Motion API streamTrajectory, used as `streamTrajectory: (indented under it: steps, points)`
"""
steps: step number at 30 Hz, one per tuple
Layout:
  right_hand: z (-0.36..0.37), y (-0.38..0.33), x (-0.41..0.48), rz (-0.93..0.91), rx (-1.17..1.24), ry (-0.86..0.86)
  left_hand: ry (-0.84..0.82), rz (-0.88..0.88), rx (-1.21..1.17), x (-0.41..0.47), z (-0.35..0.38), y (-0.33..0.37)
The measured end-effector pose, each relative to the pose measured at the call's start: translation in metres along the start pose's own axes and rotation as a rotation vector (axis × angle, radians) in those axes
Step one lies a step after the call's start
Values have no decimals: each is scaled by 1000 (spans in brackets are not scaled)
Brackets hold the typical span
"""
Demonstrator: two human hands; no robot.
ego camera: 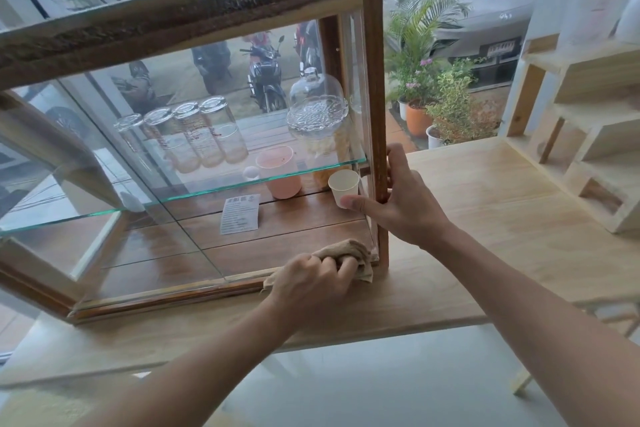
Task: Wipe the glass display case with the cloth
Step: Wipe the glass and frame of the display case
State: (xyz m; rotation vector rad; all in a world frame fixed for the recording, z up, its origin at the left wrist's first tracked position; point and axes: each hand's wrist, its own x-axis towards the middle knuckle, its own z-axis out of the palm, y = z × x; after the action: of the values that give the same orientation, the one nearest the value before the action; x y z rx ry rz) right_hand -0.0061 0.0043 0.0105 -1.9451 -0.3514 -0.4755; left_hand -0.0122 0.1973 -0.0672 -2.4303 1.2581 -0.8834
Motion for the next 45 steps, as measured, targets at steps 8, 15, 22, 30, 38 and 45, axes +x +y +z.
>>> streamTrajectory:
  steps: [8,15,22,30,38,45]
  points:
    - [-1,2,0,-9,-10,-6,-46,-77,-36,-3,-1,-2]
    - [0,0,0,-15,-2,11,53,-157,-66,12,-7,-4]
    - [1,-1,-1,-23,-11,18,29,-133,-110,16,-3,8]
    - [0,-3,-1,-9,-19,5,35,-199,-131,6,-5,9]
    - [-2,-6,-2,5,-17,-8,58,-251,-149,7,-10,6]
    - [-3,-7,-2,6,-13,-9,-121,-229,-174,-10,-8,4]
